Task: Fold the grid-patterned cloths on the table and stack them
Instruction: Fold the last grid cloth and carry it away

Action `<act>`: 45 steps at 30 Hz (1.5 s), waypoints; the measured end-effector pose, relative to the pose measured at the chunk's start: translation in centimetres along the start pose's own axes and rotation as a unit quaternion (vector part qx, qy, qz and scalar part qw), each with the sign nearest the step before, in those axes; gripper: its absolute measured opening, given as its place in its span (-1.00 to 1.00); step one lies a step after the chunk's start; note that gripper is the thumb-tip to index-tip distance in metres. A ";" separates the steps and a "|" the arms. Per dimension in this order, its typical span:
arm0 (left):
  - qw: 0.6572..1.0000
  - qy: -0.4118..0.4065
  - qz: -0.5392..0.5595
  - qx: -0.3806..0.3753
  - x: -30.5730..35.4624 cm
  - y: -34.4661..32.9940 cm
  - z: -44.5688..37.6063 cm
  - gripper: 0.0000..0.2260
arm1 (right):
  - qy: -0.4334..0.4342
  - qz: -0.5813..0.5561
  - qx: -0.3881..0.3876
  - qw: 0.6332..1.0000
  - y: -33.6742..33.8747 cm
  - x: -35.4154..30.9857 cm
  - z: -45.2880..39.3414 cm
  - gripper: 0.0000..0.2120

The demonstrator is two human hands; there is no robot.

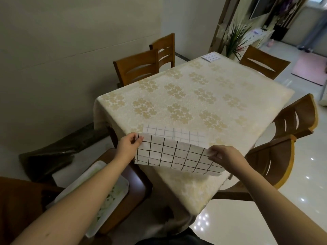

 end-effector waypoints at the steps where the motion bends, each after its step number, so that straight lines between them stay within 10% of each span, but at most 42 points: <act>1: 1.000 0.009 0.004 0.007 -0.2 -0.1 -0.5 -0.76 | -0.006 0.007 0.008 1.000 0.0 0.3 -0.5 -0.75; 35: 0.965 0.183 -0.164 0.094 -6.5 -9.8 -16.2 -0.70 | -0.118 -0.015 -0.116 0.986 -12.4 14.7 -18.9 -0.77; 39: 0.956 0.101 -0.219 0.169 -4.2 -9.4 -13.9 -0.60 | -0.126 -0.028 -0.080 0.988 -12.6 14.6 -18.9 -0.77; 45: 0.923 -0.115 -0.362 -0.064 -3.5 -17.2 -5.4 -0.65 | -0.093 -0.053 0.052 0.993 -11.7 11.1 -16.8 -0.60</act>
Point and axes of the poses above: each hand's wrist, its own z-axis away from the middle knuckle, its own y-axis out of the back of the hand, x = y × z, the point moved 9 cm from there along -z, towards the middle knuckle, and after that the axes turned 1 degree about y, right-handed, at the moved point
